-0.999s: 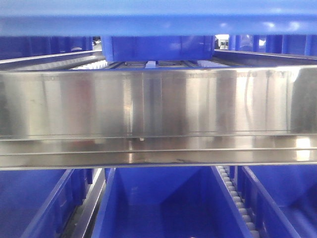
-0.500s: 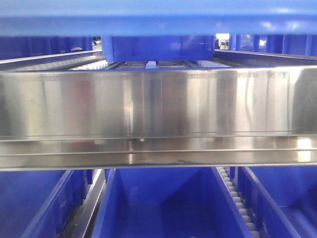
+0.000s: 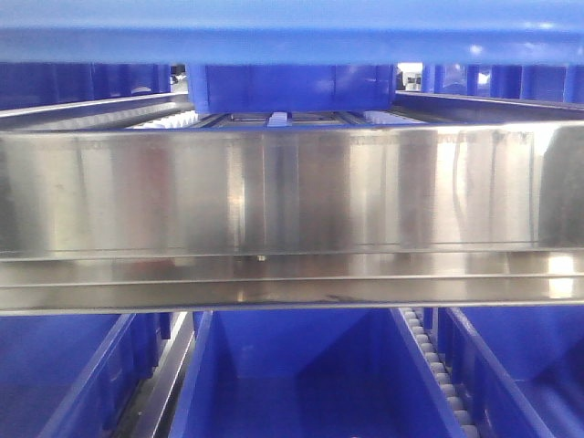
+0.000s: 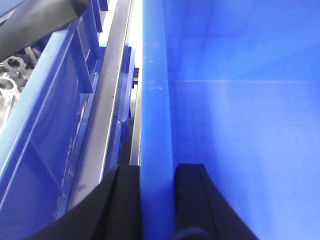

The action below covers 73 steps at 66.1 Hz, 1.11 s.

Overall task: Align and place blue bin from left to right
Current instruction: 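Lift the blue bin with both grippers and pull it out toward the robot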

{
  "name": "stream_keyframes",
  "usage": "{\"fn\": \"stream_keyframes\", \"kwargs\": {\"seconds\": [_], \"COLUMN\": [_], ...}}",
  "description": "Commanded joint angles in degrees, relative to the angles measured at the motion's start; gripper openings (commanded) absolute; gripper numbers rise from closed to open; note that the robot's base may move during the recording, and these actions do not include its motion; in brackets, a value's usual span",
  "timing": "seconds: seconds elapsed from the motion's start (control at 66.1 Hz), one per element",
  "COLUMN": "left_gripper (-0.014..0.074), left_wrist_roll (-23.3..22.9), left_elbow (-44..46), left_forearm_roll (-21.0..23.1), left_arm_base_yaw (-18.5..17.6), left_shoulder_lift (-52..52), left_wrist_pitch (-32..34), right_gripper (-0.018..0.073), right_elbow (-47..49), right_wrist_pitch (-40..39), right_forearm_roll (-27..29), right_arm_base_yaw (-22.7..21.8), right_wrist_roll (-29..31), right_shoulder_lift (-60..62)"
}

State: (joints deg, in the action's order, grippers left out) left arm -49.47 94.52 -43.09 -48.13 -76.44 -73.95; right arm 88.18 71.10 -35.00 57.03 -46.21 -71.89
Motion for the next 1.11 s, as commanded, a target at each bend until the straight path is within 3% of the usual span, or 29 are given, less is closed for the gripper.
{"fn": "stream_keyframes", "kwargs": {"seconds": [0.0,1.09], "left_gripper": [-0.0111,-0.0111], "left_wrist_roll": [-0.1,-0.1], "left_elbow": [0.5,0.5], "left_forearm_roll": [0.4,0.4], "left_arm_base_yaw": [-1.1,-1.1], "left_shoulder_lift": [0.5,0.5], "left_wrist_pitch": [7.8,7.6], "right_gripper": [-0.007,-0.007], "right_elbow": [0.6,0.6], "right_wrist_pitch": [-6.4,-9.0], "right_forearm_roll": [-0.9,-0.9], "right_arm_base_yaw": [0.8,0.8], "right_wrist_roll": [-0.2,-0.2], "right_shoulder_lift": [0.6,0.6]}}
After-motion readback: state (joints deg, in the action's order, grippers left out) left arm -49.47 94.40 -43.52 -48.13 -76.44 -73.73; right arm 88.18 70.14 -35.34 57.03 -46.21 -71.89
